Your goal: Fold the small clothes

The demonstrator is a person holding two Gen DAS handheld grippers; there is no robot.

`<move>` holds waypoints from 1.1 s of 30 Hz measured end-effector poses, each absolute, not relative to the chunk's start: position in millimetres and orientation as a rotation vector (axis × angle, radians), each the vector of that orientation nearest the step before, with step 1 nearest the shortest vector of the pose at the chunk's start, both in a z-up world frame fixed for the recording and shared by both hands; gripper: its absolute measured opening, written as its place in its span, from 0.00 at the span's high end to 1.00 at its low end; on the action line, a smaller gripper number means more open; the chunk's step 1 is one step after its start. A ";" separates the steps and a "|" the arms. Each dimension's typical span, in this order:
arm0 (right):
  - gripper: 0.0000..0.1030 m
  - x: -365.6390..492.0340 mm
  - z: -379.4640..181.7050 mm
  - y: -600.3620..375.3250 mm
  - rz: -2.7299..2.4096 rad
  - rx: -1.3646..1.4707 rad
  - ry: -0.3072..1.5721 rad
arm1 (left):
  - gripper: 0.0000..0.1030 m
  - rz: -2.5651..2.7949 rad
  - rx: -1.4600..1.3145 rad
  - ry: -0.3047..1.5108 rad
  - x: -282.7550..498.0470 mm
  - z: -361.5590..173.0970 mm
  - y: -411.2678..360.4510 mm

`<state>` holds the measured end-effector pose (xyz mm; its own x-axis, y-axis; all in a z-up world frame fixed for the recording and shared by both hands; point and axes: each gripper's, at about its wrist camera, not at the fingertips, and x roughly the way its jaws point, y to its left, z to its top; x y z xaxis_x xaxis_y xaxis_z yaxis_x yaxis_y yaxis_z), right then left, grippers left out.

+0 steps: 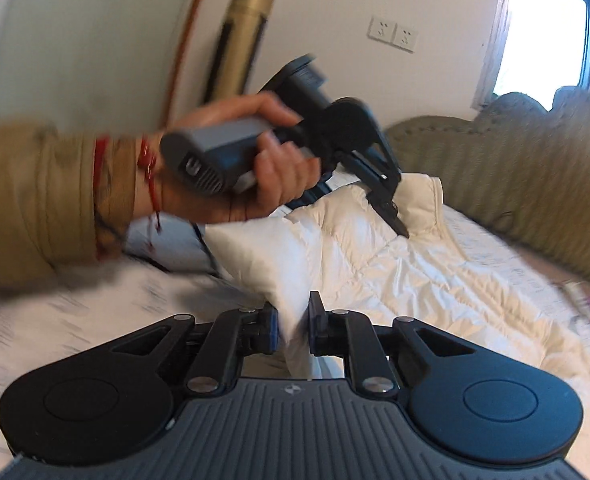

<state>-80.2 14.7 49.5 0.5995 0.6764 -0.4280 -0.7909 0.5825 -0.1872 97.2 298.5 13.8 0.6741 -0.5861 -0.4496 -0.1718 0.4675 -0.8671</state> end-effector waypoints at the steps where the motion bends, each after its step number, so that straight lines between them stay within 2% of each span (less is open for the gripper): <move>1: 0.83 -85.6 56.5 8.4 0.907 -0.332 0.328 | 0.85 -0.286 -1.106 0.804 87.1 19.9 303.3; 6: 0.85 -92.2 88.7 -34.1 0.985 -0.063 0.317 | 0.85 -0.243 -1.122 0.721 66.4 66.0 294.3; 12: 0.89 -60.0 110.6 -116.2 0.931 0.280 0.278 | 0.85 -0.217 -1.049 0.662 76.2 122.1 232.2; 14: 0.88 -49.0 111.0 -145.5 0.938 0.367 0.298 | 0.85 -0.208 -1.015 0.641 78.3 135.4 207.1; 15: 0.83 -28.0 110.7 -163.1 0.948 0.428 0.302 | 0.85 -0.212 -1.005 0.631 78.7 141.4 197.9; 16: 0.82 -18.4 111.9 -180.4 0.906 0.455 0.271 | 0.85 -0.218 -0.998 0.621 77.3 146.6 187.4; 19: 0.80 9.8 115.3 -208.0 0.619 0.222 0.264 | 0.85 -0.226 -0.988 0.616 77.1 158.9 160.8; 21: 0.76 51.0 97.8 -212.2 0.475 0.101 0.415 | 0.85 -0.238 -0.974 0.629 79.1 167.8 140.4; 25: 0.76 108.8 49.5 -206.0 0.517 0.104 0.588 | 0.85 -0.264 -0.913 0.652 85.8 184.7 92.9; 31: 0.77 132.9 16.2 -153.1 0.561 0.028 0.639 | 0.85 -0.212 -0.895 0.715 117.7 179.4 28.2; 32: 0.76 134.2 19.0 -156.8 0.561 0.051 0.649 | 0.85 -0.205 -0.904 0.717 122.8 174.4 21.5; 33: 0.71 131.8 22.6 -165.7 0.565 0.084 0.645 | 0.85 -0.202 -0.901 0.721 127.6 170.9 13.1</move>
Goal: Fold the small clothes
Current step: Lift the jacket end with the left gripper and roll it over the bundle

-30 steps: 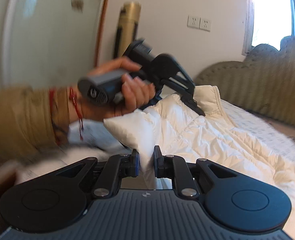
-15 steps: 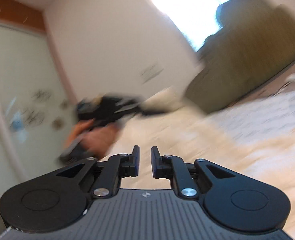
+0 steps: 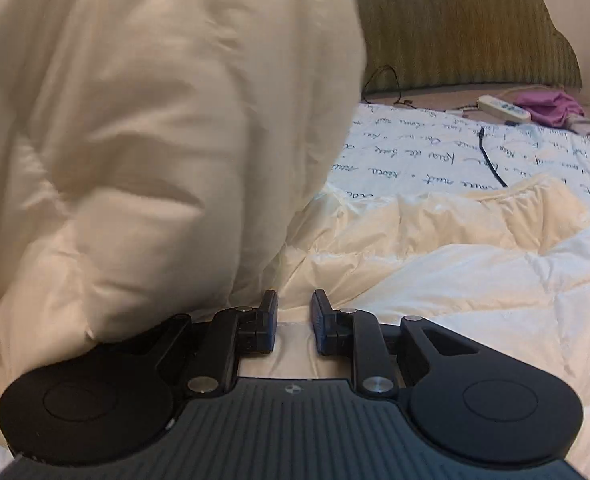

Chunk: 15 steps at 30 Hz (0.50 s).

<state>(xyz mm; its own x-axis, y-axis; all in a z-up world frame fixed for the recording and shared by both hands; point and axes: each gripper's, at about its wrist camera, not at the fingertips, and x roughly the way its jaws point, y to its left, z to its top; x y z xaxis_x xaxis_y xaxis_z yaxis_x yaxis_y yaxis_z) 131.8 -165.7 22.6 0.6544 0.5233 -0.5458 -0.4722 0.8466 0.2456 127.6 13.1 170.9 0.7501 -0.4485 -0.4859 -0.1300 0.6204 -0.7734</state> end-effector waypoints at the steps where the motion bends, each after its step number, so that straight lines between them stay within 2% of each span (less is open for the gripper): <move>1: 0.70 125.4 26.4 -180.3 0.576 0.113 0.626 | 0.85 -0.201 -0.885 0.725 131.7 169.5 4.7; 2: 0.67 120.2 32.5 -198.0 0.588 0.128 0.604 | 0.85 -0.195 -0.869 0.725 133.1 168.6 -3.6; 4: 0.50 104.4 37.9 -230.4 0.567 0.123 0.574 | 0.85 -0.185 -0.820 0.727 138.9 164.4 -23.9; 6: 0.41 92.1 29.8 -259.1 0.508 0.121 0.593 | 0.85 -0.183 -0.783 0.749 143.5 155.3 -45.4; 9: 0.41 85.8 6.3 -287.8 0.427 0.144 0.636 | 0.85 -0.195 -0.748 0.826 154.6 131.8 -78.0; 13: 0.42 76.4 -10.4 -307.4 0.443 0.282 0.587 | 0.84 -0.177 -0.650 0.889 163.7 101.3 -115.9; 15: 0.42 68.2 -11.8 -310.4 0.432 0.276 0.544 | 0.76 -0.171 -0.585 0.892 164.9 92.6 -130.5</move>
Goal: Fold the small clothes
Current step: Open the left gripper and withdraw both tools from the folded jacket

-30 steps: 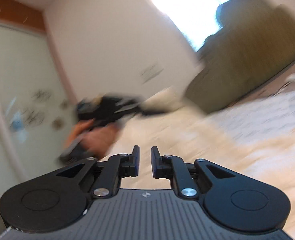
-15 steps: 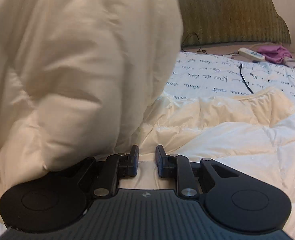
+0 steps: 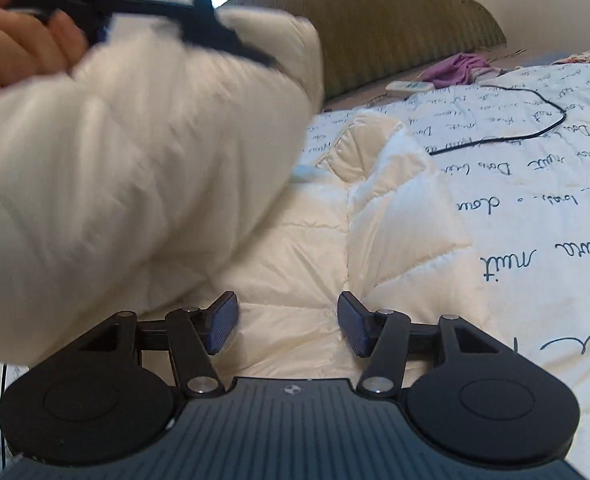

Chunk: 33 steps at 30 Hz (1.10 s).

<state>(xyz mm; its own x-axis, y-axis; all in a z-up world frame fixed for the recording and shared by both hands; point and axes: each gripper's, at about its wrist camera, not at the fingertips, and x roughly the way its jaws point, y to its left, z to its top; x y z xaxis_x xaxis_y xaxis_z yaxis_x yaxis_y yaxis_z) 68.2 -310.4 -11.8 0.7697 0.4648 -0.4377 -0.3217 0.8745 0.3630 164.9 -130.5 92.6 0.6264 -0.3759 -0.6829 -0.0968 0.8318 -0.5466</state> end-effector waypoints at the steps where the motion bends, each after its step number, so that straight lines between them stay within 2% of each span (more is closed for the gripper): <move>1: 0.42 65.7 -11.9 -311.2 0.425 0.259 0.528 | 0.72 -0.174 -0.561 0.894 166.3 89.1 -136.4; 2: 0.42 65.9 -12.5 -312.1 0.422 0.245 0.516 | 0.56 -0.187 -0.542 0.900 167.2 86.5 -142.1; 3: 0.41 67.5 -14.6 -313.5 0.427 0.240 0.513 | 0.30 -0.207 -0.535 0.904 169.0 83.7 -146.1; 5: 0.40 59.3 -16.2 -315.4 0.437 0.249 0.517 | 0.10 -0.262 -0.526 0.891 170.9 79.9 -157.1; 12: 0.37 55.3 -20.5 -323.0 0.472 0.302 0.517 | 0.10 -0.355 -0.275 0.785 150.3 115.7 -176.8; 19: 0.38 70.7 -24.0 -344.2 0.462 0.398 0.504 | 0.10 -0.404 -0.508 0.651 119.3 166.1 -81.4; 21: 0.38 69.7 -19.3 -352.4 0.408 0.383 0.465 | 0.05 -0.301 -0.460 0.608 106.6 165.9 -56.2; 25: 0.30 42.9 10.0 -376.3 0.127 0.364 0.329 | 0.05 -0.090 -0.272 0.580 88.2 141.2 -24.4; 27: 0.31 27.8 33.3 -387.3 0.119 0.415 0.260 | 0.05 -0.027 -0.229 0.590 81.4 121.6 -12.0; 29: 0.24 19.1 57.9 -388.4 0.270 0.500 0.196 | 0.05 -0.011 -0.216 0.617 78.1 101.9 -6.2; 30: 0.07 19.5 69.3 -383.5 0.362 0.527 0.180 | 0.05 -0.013 -0.209 0.641 78.7 92.0 -5.9; 31: 0.01 24.5 78.8 -374.3 0.450 0.531 0.188 | 0.05 -0.020 -0.206 0.661 79.1 83.7 -6.9; 33: 0.00 44.0 89.9 -349.9 0.573 0.495 0.289 | 0.05 -0.033 -0.218 0.657 75.7 73.2 -10.0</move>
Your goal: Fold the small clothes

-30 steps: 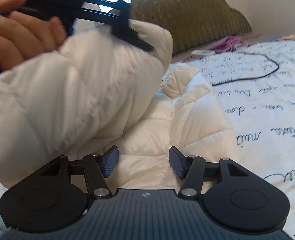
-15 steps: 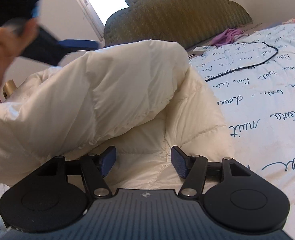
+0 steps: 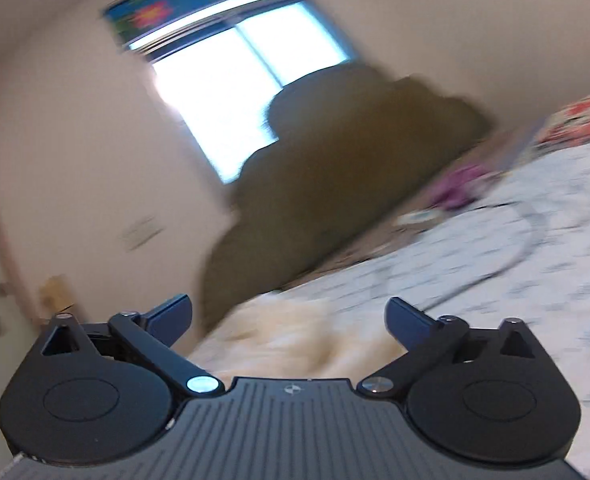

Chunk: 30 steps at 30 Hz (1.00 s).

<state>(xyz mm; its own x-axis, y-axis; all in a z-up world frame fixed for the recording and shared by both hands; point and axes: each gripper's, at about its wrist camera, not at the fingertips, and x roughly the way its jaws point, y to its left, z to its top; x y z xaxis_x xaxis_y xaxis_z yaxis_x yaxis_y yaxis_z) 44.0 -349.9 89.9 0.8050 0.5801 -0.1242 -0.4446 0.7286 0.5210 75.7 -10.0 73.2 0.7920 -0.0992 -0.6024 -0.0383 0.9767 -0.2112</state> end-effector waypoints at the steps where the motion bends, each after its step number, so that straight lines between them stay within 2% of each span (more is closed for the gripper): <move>1: 0.00 56.2 89.1 -336.0 0.576 0.466 0.357 | 0.05 -0.037 -0.213 0.642 73.6 71.3 -13.4; 3: 0.00 84.1 77.5 -313.6 0.536 0.402 0.495 | 0.05 -0.037 -0.180 0.619 71.8 71.2 -20.3; 5: 0.22 93.3 64.4 -297.2 0.542 0.368 0.561 | 0.05 -0.052 -0.154 0.601 73.1 70.0 -27.1; 6: 0.57 96.9 59.9 -293.9 0.539 0.365 0.578 | 0.05 -0.063 -0.143 0.601 75.2 70.1 -29.9; 7: 0.76 99.0 57.1 -294.2 0.518 0.364 0.586 | 0.05 -0.076 -0.130 0.606 78.9 69.3 -34.9; 11: 0.79 90.3 57.4 -307.9 0.409 0.308 0.538 | 0.05 -0.091 -0.098 0.592 90.5 69.1 -46.0; 13: 0.79 90.5 52.9 -316.9 0.345 0.259 0.530 | 0.02 -0.085 -0.082 0.584 96.2 65.0 -51.9; 18: 0.79 114.6 3.6 -328.4 0.270 0.248 0.626 | 0.00 -0.121 -0.057 0.647 111.6 38.9 -72.1; 21: 0.76 114.7 -4.1 -331.5 0.270 0.264 0.645 | 0.00 -0.105 0.003 0.641 110.3 32.9 -81.1; 24: 0.72 108.2 6.2 -330.6 0.240 0.248 0.648 | 0.00 -0.101 0.020 0.647 110.8 30.3 -81.6; 26: 0.65 94.9 25.3 -326.8 0.176 0.209 0.577 | 0.00 -0.098 0.018 0.648 110.4 29.2 -80.7; 28: 0.54 80.8 49.5 -318.3 0.135 0.154 0.467 | 0.00 -0.097 0.016 0.649 110.3 28.8 -80.7; 30: 0.54 74.7 70.2 -304.5 0.152 0.107 0.399 | 0.00 -0.096 0.021 0.648 109.2 28.7 -81.6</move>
<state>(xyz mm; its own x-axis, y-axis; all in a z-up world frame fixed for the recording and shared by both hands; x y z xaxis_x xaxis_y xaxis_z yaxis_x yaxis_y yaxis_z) 74.7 -304.5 70.2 0.9103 0.1682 -0.3782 -0.1263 0.9830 0.1332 109.2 -81.6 28.7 0.7927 -0.0832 -0.6039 0.0961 0.9953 -0.0109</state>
